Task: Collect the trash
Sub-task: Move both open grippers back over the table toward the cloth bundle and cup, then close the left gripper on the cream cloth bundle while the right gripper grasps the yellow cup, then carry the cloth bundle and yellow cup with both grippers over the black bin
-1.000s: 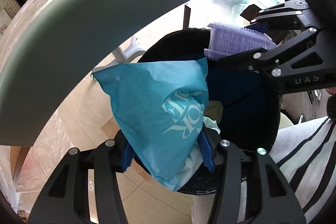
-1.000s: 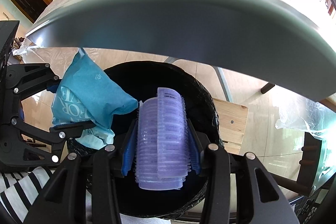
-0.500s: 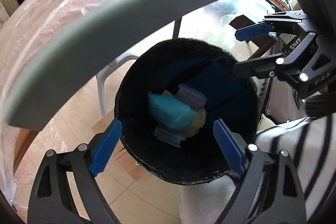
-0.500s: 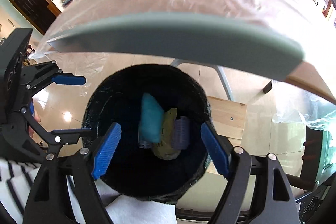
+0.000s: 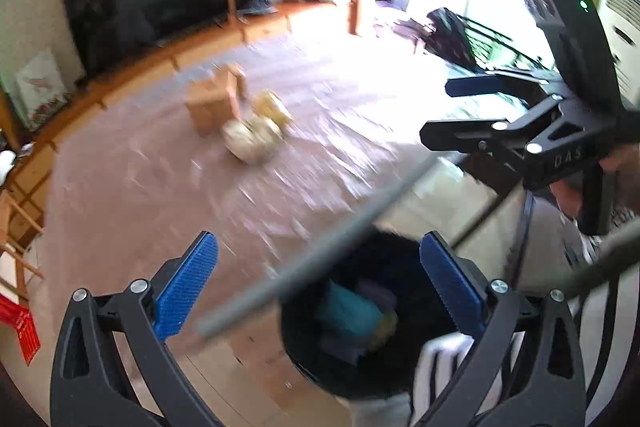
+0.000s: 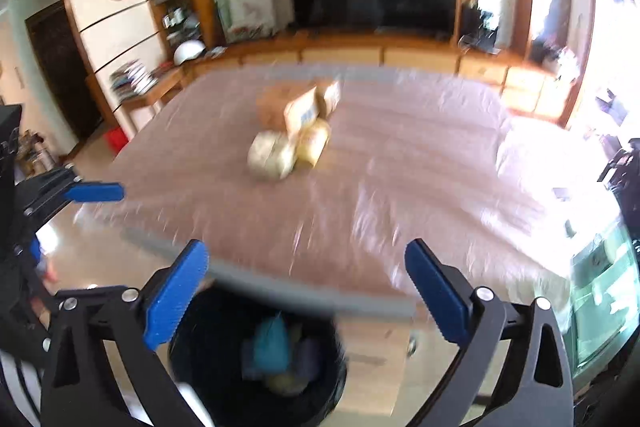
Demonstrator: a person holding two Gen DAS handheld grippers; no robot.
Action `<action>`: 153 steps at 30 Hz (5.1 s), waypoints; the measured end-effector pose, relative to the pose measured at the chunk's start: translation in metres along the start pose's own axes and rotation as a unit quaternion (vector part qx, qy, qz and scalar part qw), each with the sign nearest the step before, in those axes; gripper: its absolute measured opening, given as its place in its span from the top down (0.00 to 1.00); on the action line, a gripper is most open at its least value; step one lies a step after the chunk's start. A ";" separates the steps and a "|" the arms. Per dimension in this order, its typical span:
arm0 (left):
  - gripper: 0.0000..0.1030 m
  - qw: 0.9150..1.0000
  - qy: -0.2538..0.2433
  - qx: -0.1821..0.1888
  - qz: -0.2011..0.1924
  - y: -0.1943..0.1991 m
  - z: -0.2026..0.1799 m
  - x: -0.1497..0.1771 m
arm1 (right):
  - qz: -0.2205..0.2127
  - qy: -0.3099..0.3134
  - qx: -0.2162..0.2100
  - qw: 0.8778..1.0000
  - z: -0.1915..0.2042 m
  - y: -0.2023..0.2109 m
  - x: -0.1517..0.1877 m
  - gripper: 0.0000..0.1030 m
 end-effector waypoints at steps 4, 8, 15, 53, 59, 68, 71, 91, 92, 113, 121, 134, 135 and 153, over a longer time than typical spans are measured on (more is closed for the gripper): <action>0.02 0.999 0.027 -0.020 0.012 -0.022 0.027 -0.018 | 0.010 -0.038 -0.012 0.999 -0.010 -0.035 -0.037 0.05; 0.02 0.998 0.037 -0.037 0.041 -0.054 0.047 -0.027 | 0.033 -0.057 0.003 0.998 -0.008 -0.074 -0.063 0.05; 0.02 0.996 0.037 -0.040 0.068 -0.092 0.059 -0.035 | 0.108 -0.110 -0.029 0.988 -0.019 -0.136 -0.072 0.26; 0.33 0.996 0.021 -0.011 0.092 -0.145 0.074 -0.060 | 0.133 -0.078 0.004 0.988 -0.029 -0.177 -0.075 0.57; 0.44 0.996 0.022 -0.008 0.090 -0.143 0.072 -0.061 | 0.132 -0.086 -0.004 0.987 -0.030 -0.175 -0.072 0.66; 0.48 0.995 0.033 -0.008 0.090 -0.135 0.074 -0.058 | 0.129 -0.099 -0.016 0.987 -0.034 -0.167 -0.068 0.67; 0.48 0.995 0.036 -0.010 0.088 -0.132 0.075 -0.057 | 0.126 -0.099 -0.017 0.987 -0.034 -0.163 -0.068 0.67; 0.48 0.995 0.064 -0.018 0.077 -0.107 0.076 -0.042 | 0.114 -0.126 -0.038 0.985 -0.035 -0.128 -0.050 0.67; 0.48 0.995 0.065 -0.018 0.075 -0.104 0.075 -0.042 | 0.112 -0.126 -0.039 0.985 -0.034 -0.126 -0.050 0.67; 0.48 0.995 0.074 -0.009 0.065 -0.061 0.057 -0.012 | 0.101 -0.100 -0.095 0.985 -0.010 -0.052 -0.019 0.67; 0.48 0.995 0.068 0.000 0.068 -0.042 0.040 0.006 | 0.111 -0.090 -0.108 0.984 -0.003 -0.026 0.008 0.67; 0.48 0.995 0.037 0.030 0.083 -0.022 0.003 0.038 | 0.135 -0.069 -0.135 0.979 0.013 -0.002 0.042 0.67; 0.48 0.995 0.033 0.032 0.086 -0.021 0.000 0.040 | 0.136 -0.068 -0.136 0.979 0.013 -0.001 0.044 0.67; 0.48 0.989 -0.008 0.049 0.142 -0.044 -0.028 0.076 | 0.188 -0.028 -0.118 0.975 0.026 -0.010 0.089 0.67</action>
Point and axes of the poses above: each gripper's, at about its wrist camera, not at the fingertips, and y roughly against the way its jaws point, z to its left, x to its underside, the point moved 5 cm from there along -y, roughly the way its jaws point, and after that the axes turned 1 degree about -x, right-handed, at the moved point
